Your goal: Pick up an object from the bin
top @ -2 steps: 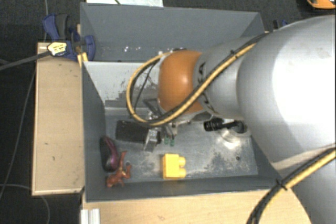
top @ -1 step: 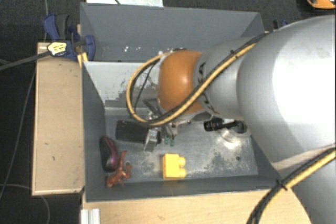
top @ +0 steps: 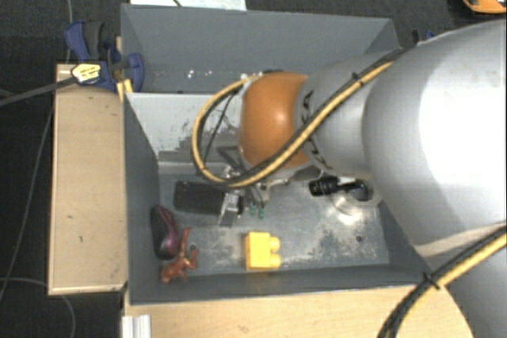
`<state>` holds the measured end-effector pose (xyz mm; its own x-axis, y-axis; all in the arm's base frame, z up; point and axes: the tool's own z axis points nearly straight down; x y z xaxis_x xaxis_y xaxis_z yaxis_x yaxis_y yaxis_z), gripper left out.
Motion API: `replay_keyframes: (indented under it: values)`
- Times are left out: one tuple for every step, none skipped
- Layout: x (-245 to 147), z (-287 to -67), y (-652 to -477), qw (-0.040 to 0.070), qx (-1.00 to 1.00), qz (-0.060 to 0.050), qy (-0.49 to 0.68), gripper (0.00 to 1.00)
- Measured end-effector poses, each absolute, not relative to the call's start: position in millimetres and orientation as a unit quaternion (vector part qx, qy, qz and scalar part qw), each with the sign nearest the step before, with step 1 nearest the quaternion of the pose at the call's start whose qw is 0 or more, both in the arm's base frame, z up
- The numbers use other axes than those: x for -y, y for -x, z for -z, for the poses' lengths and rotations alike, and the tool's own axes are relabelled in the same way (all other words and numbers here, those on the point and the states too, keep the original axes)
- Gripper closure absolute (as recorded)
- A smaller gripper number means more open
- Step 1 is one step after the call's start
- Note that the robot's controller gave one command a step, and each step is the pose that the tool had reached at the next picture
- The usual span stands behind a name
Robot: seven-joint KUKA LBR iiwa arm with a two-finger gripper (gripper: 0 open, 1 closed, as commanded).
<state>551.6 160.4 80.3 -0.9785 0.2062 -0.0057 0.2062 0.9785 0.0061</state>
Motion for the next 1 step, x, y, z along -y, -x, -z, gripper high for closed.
replay_keyframes:
  values:
    - [-159.9, -108.3, -549.8, 0.0, -0.995, -0.002, -0.103, 1.0]
